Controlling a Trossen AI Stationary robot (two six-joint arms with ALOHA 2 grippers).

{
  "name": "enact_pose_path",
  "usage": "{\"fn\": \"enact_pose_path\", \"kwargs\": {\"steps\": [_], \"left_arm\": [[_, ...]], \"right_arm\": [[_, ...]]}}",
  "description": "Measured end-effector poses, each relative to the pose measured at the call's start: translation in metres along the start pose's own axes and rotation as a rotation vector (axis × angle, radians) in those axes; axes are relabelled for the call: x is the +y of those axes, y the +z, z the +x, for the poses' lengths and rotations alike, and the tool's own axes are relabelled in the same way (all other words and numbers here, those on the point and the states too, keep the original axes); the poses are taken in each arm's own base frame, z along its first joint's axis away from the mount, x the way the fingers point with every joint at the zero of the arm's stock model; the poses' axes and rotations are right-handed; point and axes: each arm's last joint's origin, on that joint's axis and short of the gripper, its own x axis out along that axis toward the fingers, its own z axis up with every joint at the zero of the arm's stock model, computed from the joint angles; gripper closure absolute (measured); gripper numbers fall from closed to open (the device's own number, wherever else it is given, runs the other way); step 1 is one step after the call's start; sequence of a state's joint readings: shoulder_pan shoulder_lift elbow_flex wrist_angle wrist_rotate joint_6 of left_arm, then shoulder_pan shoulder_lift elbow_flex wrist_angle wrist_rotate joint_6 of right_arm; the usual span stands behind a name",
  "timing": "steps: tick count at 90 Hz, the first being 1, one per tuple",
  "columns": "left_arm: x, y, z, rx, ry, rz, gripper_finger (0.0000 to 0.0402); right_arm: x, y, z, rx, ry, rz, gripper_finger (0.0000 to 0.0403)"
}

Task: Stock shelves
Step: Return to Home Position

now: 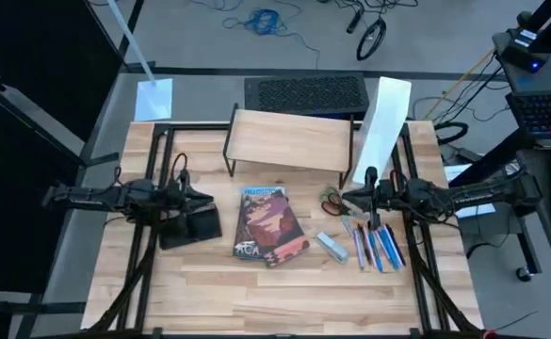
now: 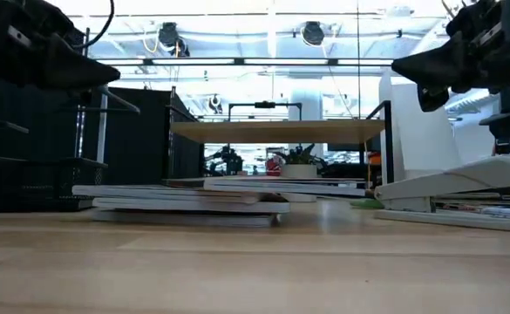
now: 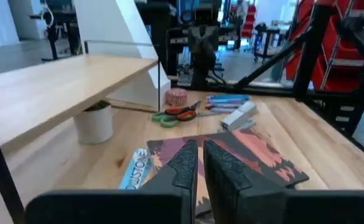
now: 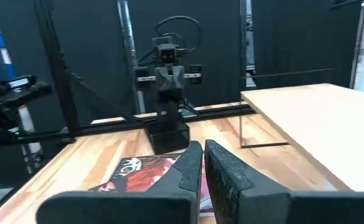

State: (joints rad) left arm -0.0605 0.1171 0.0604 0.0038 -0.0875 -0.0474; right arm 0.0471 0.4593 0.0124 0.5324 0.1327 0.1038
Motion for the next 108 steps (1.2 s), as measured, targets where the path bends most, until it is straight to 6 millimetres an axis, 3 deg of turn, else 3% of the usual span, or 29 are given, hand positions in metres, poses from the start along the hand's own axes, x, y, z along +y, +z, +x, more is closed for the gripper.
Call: {"fn": "enact_pose_path", "kwargs": {"steps": [21,51,95,108], "left_arm": [[0.002,-0.005,-0.007,0.027,0.042,-0.021,0.0389],[0.0,-0.005,-0.009,0.018,-0.028,-0.043,0.0389],[0.0,-0.005,-0.009,0.019,-0.032,-0.024,0.0389],[0.0,-0.008,-0.005,-0.07,-0.045,-0.046,0.0389]], "right_arm": [[-0.002,0.0,-0.011,0.015,-0.002,-0.004,0.0399],[-0.004,-0.003,-0.03,0.047,0.002,0.007,0.0399],[-0.003,-0.003,-0.03,0.064,0.021,0.007,0.0399],[-0.003,-0.003,-0.03,0.064,0.025,0.001,0.0399]]}}
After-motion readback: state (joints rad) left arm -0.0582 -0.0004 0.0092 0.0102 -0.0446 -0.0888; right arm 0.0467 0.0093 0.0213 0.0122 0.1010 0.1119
